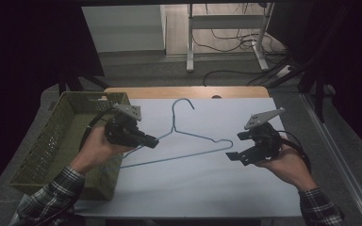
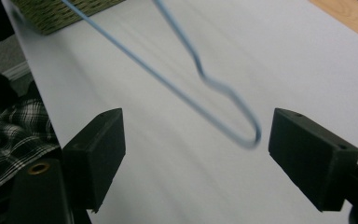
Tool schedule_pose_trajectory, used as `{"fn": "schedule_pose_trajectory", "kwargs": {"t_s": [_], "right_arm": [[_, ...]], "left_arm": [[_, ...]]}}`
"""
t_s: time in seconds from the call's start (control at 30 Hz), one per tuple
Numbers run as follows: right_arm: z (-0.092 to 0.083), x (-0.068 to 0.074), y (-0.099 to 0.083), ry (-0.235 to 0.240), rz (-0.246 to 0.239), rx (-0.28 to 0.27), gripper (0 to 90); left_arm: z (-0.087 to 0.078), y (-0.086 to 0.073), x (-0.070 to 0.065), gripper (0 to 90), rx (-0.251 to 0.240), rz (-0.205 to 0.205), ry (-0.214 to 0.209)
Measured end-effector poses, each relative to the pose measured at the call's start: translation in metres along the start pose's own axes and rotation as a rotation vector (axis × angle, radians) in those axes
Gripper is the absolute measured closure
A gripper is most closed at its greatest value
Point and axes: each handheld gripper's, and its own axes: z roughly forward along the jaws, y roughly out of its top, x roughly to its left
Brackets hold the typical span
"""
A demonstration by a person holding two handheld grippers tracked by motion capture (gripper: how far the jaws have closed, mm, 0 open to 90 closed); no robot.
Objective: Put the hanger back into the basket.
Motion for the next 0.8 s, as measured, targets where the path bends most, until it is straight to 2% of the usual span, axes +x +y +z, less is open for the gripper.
{"fn": "schedule_pose_trajectory", "kwargs": {"t_s": [0.1, 0.17, 0.23, 0.27, 0.3, 0.37, 0.4, 0.43, 0.5, 0.53, 0.57, 0.63, 0.67, 0.7, 0.77, 0.8], "right_arm": [[-0.001, -0.003, -0.004, -0.004, 0.016, -0.004, 16.9], [0.001, -0.003, -0.007, -0.005, 0.025, 0.001, 15.7], [0.003, -0.004, -0.009, -0.006, 0.034, 0.008, 13.9], [0.003, -0.004, -0.009, -0.006, 0.034, 0.008, 13.9], [0.006, -0.004, -0.011, -0.011, 0.042, 0.01, 11.9], [0.009, -0.003, -0.014, -0.009, 0.051, 0.006, 10.0], [0.009, -0.003, -0.014, -0.009, 0.051, 0.006, 10.0], [0.012, -0.002, -0.016, -0.004, 0.065, 0.0, 8.8], [0.014, -0.001, -0.017, -0.008, 0.069, -0.004, 8.4], [0.018, 0.001, -0.02, -0.011, 0.065, 0.002, 7.9], [0.02, 0.002, -0.022, -0.012, 0.064, 0.0, 7.6], [0.022, 0.003, -0.023, -0.006, 0.066, 0.001, 7.4], [0.026, 0.005, -0.027, 0.003, 0.073, 0.003, 7.2], [0.026, 0.005, -0.027, 0.003, 0.073, 0.003, 7.2], [0.032, 0.008, -0.032, 0.007, 0.078, 0.005, 6.5], [0.032, 0.008, -0.032, 0.007, 0.078, 0.005, 6.5]], "left_arm": [[-0.015, -0.006, 0.004, 87.3, -0.021, -0.033, 0.031], [-0.02, -0.008, 0.006, 87.3, -0.03, -0.04, 0.039], [-0.035, -0.017, 0.011, 87.3, -0.063, -0.075, 0.073], [-0.035, -0.017, 0.011, 87.3, -0.063, -0.075, 0.073], [-0.046, -0.023, 0.015, 87.3, -0.081, -0.096, 0.106], [-0.052, -0.026, 0.017, 87.3, -0.091, -0.107, 0.111], [-0.057, -0.03, 0.018, 87.3, -0.103, -0.115, 0.131], [-0.068, -0.038, 0.021, 87.3, -0.118, -0.134, 0.159], [-0.074, -0.042, 0.022, 87.3, -0.123, -0.143, 0.169], [-0.085, -0.052, 0.025, 87.3, -0.144, -0.168, 0.201], [-0.085, -0.052, 0.025, 87.3, -0.144, -0.168, 0.201], [-0.096, -0.063, 0.027, 87.3, -0.167, -0.192, 0.226], [-0.106, -0.074, 0.029, 87.3, -0.189, -0.215, 0.248], [-0.106, -0.074, 0.029, 87.3, -0.189, -0.215, 0.248], [-0.12, -0.091, 0.03, 87.3, -0.212, -0.246, 0.273], [-0.12, -0.091, 0.03, 87.2, -0.212, -0.246, 0.273]]}}
